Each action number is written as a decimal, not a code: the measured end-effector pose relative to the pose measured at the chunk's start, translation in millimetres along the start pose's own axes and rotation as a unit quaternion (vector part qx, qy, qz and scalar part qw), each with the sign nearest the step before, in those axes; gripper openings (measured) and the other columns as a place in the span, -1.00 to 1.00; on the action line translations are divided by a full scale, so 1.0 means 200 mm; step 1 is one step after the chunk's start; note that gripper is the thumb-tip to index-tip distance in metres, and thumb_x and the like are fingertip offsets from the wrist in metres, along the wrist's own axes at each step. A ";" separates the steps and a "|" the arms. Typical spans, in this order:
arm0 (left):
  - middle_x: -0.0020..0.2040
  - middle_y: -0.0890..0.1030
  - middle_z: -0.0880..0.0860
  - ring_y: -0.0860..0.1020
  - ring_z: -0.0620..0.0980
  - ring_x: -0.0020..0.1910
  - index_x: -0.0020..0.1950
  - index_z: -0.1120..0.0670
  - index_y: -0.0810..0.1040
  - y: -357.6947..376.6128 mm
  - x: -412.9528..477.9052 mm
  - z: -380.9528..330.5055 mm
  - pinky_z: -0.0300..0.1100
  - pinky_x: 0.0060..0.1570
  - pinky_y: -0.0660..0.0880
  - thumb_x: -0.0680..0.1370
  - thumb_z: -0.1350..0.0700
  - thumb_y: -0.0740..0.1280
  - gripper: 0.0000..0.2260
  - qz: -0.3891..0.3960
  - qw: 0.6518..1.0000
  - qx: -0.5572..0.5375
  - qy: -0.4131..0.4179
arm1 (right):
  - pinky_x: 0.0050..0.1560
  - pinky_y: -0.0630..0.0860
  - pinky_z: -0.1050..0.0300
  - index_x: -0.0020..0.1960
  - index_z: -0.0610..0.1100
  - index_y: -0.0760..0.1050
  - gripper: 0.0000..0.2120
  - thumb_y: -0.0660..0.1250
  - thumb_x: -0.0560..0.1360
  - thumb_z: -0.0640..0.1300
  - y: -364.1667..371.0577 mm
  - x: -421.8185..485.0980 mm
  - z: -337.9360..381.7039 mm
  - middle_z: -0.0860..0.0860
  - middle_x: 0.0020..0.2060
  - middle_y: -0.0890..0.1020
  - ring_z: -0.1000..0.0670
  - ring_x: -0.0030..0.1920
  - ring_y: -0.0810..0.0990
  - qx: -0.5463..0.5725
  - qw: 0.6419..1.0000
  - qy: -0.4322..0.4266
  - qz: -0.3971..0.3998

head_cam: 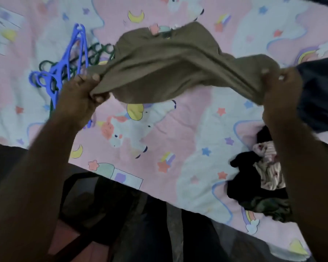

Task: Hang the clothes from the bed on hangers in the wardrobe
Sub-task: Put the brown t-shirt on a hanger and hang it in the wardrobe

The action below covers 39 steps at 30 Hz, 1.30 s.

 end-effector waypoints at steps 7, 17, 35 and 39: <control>-0.29 0.57 0.10 0.53 0.11 -0.09 -0.23 0.17 0.48 -0.21 -0.30 0.68 -0.12 -0.06 0.54 0.59 0.18 0.33 -0.80 -0.114 0.968 0.038 -0.221 | 0.12 0.59 -0.11 0.19 -0.19 0.60 -0.43 0.44 0.41 0.25 0.00 -0.29 -0.79 -0.08 0.11 0.67 -0.16 0.03 0.66 -0.145 0.921 0.257 0.253; -0.28 0.51 0.00 0.47 -0.08 -0.31 -0.14 0.00 0.55 -0.19 -0.11 0.15 -0.23 -0.30 0.48 0.60 0.08 0.28 -0.86 -0.123 0.981 -0.152 0.003 | -0.52 0.44 0.04 -0.17 -0.04 0.49 -0.86 0.20 0.52 -0.09 0.09 0.03 -0.11 -0.10 -0.39 0.54 -0.08 -0.47 0.51 -0.016 0.993 0.056 0.105; 0.25 0.47 0.30 0.44 0.29 0.23 0.30 0.23 0.43 -0.37 -0.48 1.03 0.12 0.15 0.42 0.55 0.08 0.34 -0.62 -0.168 0.807 0.537 -0.179 | -0.12 0.56 -0.18 0.03 -0.31 0.48 -0.72 0.17 0.47 -0.13 0.10 -0.32 -0.84 -0.33 -0.09 0.56 -0.35 -0.08 0.59 -0.551 0.819 -0.074 0.143; 0.49 0.22 0.30 0.22 0.29 0.46 0.49 0.16 0.31 0.08 -0.41 1.03 0.13 0.37 0.20 0.53 0.03 0.37 -0.43 -0.029 0.830 0.555 -0.056 | 0.08 0.51 -0.16 0.22 -0.37 0.50 -0.49 0.21 0.37 -0.10 0.55 -0.61 -0.75 -0.39 0.10 0.55 -0.39 0.09 0.56 -0.459 0.833 -0.199 0.236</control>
Point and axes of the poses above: each hand's wrist, its own x-axis towards the middle knuckle, its own y-axis out of the palm, z = x × y, the point moved 7 cm from there along x, towards the middle knuckle
